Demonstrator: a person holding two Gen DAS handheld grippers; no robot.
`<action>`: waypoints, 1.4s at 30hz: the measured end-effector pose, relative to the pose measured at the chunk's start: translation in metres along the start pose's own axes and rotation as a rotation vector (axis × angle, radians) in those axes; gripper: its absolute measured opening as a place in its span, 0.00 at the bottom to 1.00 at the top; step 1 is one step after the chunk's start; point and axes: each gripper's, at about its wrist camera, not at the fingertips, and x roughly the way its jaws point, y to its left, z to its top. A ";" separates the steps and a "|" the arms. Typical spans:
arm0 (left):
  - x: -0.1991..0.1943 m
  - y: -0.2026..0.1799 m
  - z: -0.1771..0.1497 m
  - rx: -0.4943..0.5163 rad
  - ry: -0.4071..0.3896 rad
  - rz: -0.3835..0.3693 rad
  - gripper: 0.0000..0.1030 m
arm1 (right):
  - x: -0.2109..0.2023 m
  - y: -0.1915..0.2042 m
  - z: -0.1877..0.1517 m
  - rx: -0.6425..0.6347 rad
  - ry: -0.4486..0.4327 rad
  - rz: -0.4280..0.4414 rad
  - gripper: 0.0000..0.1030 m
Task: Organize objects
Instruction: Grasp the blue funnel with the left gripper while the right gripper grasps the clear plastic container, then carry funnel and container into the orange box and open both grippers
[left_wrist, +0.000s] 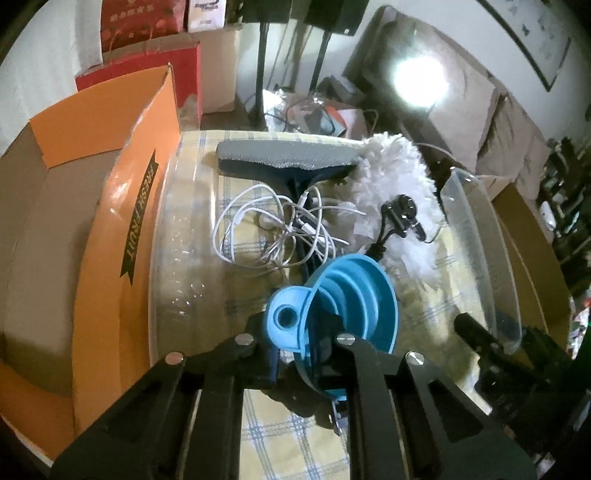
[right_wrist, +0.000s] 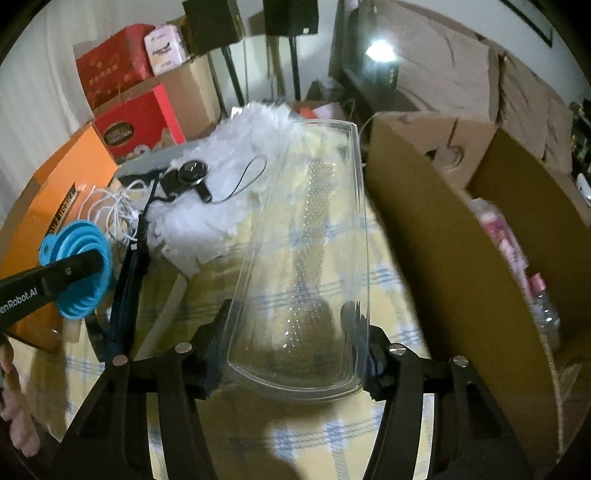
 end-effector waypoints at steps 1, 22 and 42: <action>-0.002 0.000 0.002 -0.001 -0.006 -0.008 0.11 | -0.004 -0.002 0.000 0.002 -0.011 -0.004 0.57; -0.108 0.024 0.013 -0.036 -0.189 -0.088 0.11 | -0.089 0.045 0.020 -0.110 -0.194 0.048 0.57; -0.147 0.129 0.007 -0.201 -0.265 0.048 0.11 | -0.093 0.169 0.038 -0.261 -0.205 0.234 0.57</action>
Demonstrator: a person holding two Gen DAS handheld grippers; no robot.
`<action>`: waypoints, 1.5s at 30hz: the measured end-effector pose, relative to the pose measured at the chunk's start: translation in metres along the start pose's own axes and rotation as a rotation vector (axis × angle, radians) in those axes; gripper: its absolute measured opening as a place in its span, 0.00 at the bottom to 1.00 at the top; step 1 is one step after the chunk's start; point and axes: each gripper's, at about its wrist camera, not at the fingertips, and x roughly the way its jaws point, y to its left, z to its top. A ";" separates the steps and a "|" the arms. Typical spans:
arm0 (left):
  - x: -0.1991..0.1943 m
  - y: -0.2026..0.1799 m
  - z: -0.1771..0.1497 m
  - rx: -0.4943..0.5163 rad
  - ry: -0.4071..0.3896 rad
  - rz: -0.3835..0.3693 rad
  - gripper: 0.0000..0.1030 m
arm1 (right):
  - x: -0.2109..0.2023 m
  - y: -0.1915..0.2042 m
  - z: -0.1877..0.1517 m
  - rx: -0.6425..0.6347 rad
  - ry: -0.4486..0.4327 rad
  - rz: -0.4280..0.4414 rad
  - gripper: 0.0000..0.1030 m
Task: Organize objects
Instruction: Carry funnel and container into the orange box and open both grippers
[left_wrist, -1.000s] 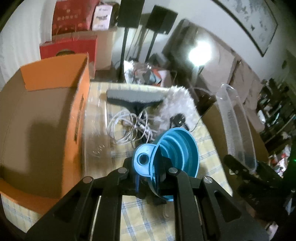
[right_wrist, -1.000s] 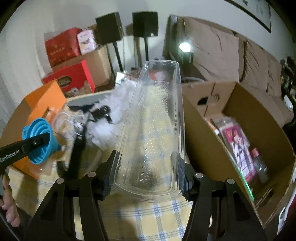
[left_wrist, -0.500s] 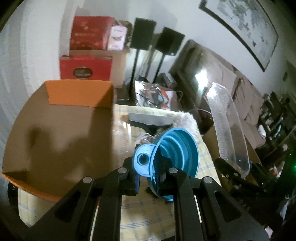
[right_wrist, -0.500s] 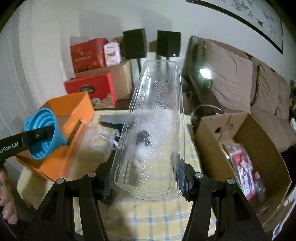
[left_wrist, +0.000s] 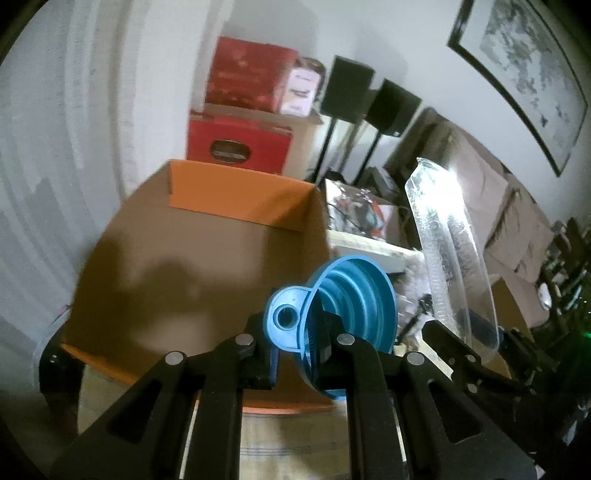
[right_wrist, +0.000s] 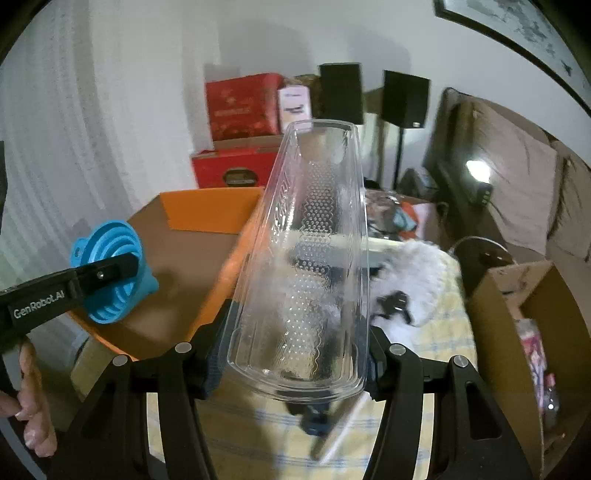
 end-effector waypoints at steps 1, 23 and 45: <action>0.000 0.004 0.001 -0.005 -0.003 0.007 0.11 | 0.002 0.005 0.002 -0.008 -0.001 0.004 0.57; 0.035 0.097 -0.004 -0.121 0.054 0.155 0.11 | 0.084 0.092 0.003 -0.015 0.129 0.174 0.57; 0.069 0.116 -0.012 -0.148 0.127 0.185 0.24 | 0.105 0.117 -0.008 -0.066 0.164 0.134 0.58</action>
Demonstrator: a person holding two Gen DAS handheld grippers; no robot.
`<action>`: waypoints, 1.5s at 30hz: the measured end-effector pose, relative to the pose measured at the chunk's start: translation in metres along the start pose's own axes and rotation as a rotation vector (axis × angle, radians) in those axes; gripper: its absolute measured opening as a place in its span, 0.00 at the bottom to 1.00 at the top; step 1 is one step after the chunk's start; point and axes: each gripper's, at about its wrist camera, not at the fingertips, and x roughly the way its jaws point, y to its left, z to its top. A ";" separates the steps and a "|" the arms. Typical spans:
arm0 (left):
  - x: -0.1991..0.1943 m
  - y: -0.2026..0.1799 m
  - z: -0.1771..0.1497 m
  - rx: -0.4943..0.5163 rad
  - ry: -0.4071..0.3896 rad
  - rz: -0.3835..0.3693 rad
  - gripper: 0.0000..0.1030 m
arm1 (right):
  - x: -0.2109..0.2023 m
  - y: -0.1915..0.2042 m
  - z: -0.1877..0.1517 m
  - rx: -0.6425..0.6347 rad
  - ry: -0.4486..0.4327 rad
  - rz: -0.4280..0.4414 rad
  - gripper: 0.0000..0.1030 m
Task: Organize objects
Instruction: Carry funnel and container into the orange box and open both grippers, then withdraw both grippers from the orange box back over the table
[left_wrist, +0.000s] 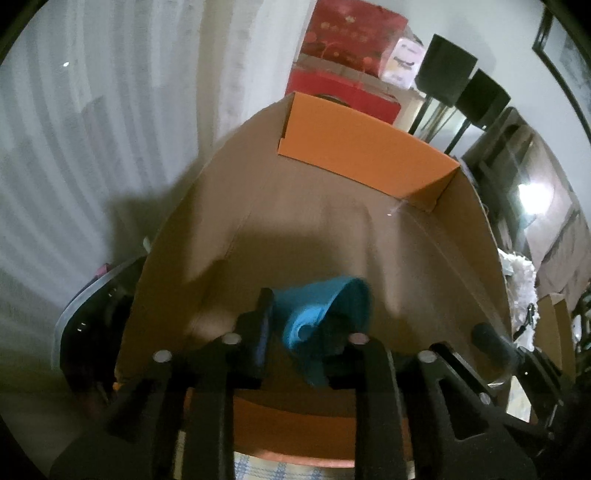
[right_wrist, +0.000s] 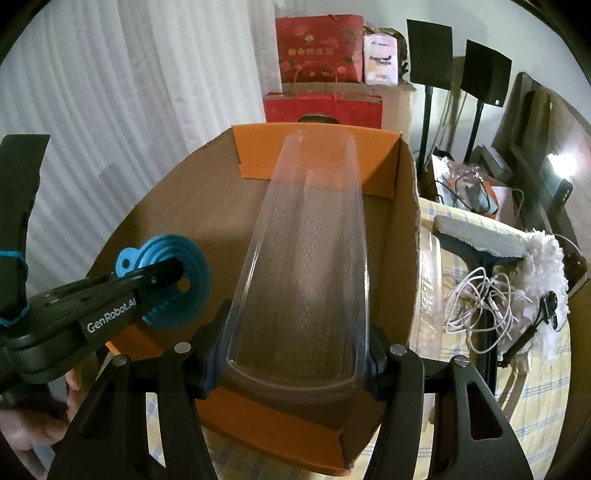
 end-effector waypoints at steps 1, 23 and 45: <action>-0.001 0.000 0.000 0.003 -0.001 0.007 0.29 | 0.000 0.000 0.000 0.001 0.000 0.000 0.60; -0.054 0.004 0.002 0.006 -0.144 0.013 1.00 | -0.041 -0.009 0.007 0.017 -0.087 -0.048 0.91; -0.079 -0.066 -0.025 0.164 -0.182 -0.049 1.00 | -0.101 -0.079 -0.011 0.077 -0.146 -0.112 1.00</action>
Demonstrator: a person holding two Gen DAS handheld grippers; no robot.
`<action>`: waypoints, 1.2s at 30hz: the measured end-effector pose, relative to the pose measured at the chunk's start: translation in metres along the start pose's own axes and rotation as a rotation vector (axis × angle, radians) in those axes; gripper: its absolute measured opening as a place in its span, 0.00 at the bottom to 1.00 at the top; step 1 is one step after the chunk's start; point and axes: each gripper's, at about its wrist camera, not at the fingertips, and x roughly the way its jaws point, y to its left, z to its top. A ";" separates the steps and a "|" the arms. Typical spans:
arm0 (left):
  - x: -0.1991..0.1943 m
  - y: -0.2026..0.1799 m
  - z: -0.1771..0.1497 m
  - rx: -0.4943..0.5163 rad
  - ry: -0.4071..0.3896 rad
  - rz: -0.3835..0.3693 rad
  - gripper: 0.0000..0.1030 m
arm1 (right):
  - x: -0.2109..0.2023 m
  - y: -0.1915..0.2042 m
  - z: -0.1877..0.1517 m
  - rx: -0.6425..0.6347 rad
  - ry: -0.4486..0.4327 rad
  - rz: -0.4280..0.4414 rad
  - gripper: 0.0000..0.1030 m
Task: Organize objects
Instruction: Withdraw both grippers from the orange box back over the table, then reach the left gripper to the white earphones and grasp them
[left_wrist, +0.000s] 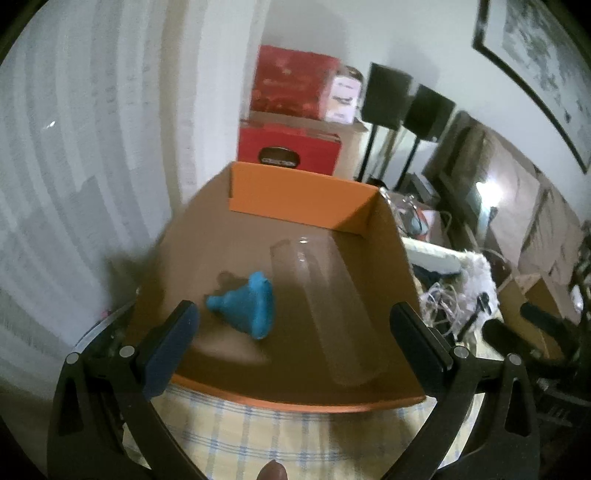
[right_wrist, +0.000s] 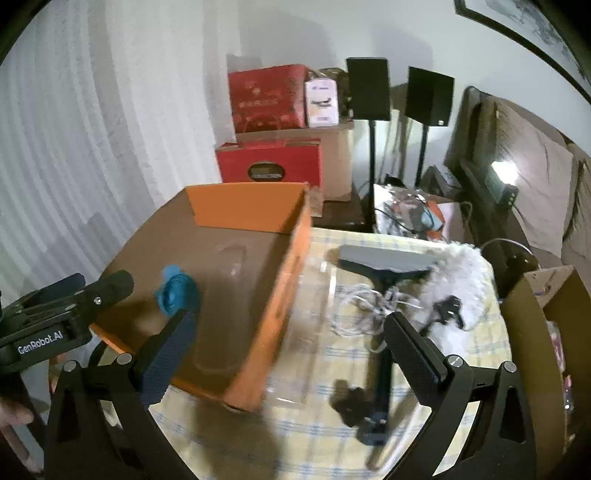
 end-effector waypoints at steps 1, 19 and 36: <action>0.000 -0.004 -0.001 0.008 0.001 -0.003 1.00 | -0.003 -0.006 0.000 0.004 -0.002 -0.008 1.00; 0.016 -0.081 0.000 0.083 0.050 -0.168 1.00 | -0.031 -0.107 -0.008 0.102 0.000 -0.129 0.96; 0.053 -0.149 -0.001 0.213 0.117 -0.239 0.95 | -0.018 -0.169 -0.016 0.214 0.045 -0.171 0.77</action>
